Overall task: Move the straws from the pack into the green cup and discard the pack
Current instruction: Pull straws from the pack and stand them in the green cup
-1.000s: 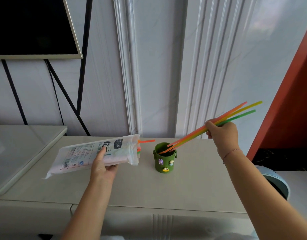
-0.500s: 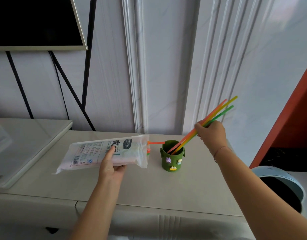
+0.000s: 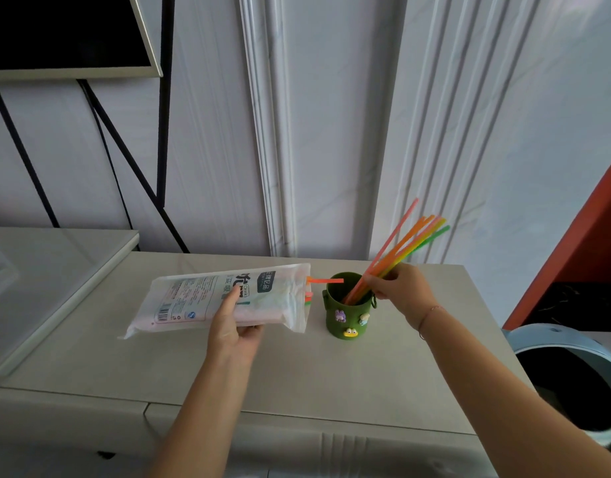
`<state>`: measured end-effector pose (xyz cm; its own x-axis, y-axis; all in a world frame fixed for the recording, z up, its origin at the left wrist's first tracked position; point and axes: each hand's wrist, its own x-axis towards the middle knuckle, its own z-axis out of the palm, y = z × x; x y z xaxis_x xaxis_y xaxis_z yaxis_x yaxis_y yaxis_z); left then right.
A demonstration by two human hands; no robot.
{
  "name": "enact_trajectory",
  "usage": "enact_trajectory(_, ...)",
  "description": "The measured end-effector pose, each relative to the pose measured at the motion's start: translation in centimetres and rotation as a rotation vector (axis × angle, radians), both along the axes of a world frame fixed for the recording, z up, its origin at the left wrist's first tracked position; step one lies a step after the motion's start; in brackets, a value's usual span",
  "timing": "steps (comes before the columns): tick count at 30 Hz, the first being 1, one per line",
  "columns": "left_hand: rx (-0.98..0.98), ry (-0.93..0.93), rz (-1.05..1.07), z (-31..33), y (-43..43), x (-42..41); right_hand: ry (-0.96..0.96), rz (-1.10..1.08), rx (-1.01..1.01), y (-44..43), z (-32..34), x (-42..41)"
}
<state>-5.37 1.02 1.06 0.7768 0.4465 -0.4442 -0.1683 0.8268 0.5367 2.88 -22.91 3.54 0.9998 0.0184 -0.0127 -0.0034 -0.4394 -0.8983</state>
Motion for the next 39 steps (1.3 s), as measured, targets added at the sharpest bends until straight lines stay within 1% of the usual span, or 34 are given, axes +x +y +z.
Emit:
enact_trajectory(5,-0.023,0.001,0.001,0.2,-0.7,0.2,0.013,0.014,0.088,-0.5,-0.5,-0.2)
enact_trajectory(9,-0.025,0.005,-0.01,0.1,-1.0,0.0,0.047,0.001,0.094,-0.6,-0.5,-1.1)
enact_trajectory(17,-0.027,-0.001,-0.021,0.7,-1.3,-1.3,0.166,-0.071,0.24,-0.6,0.1,-4.3)
enact_trajectory(19,-0.004,-0.019,-0.031,0.8,-1.5,-1.7,0.219,-0.059,0.344,0.1,0.4,-5.5)
enact_trajectory(23,0.107,-0.109,-0.057,1.2,-2.2,-2.5,0.37,-0.08,0.78,2.4,1.2,-7.5)
enact_trajectory(24,0.144,-0.143,-0.061,1.4,-2.4,-2.7,0.411,-0.098,0.871,2.9,1.3,-7.8)
enact_trajectory(26,0.224,-0.213,-0.069,1.9,-2.9,-3.1,0.474,-0.131,0.99,3.7,1.3,-8.4)
enact_trajectory(30,0.341,-0.325,-0.069,3.0,-3.7,-4.0,0.574,-0.173,1.155,4.3,0.9,-9.1)
enact_trajectory(33,0.396,-0.379,-0.076,3.6,-4.0,-4.3,0.623,-0.174,1.235,4.6,0.9,-9.3)
enact_trajectory(37,0.473,-0.456,-0.125,4.2,-4.8,-4.5,0.617,-0.154,1.287,5.0,1.0,-9.5)
enact_trajectory(39,0.467,-0.459,-0.142,4.1,-5.0,-4.5,0.589,-0.13,1.292,5.1,1.2,-9.5)
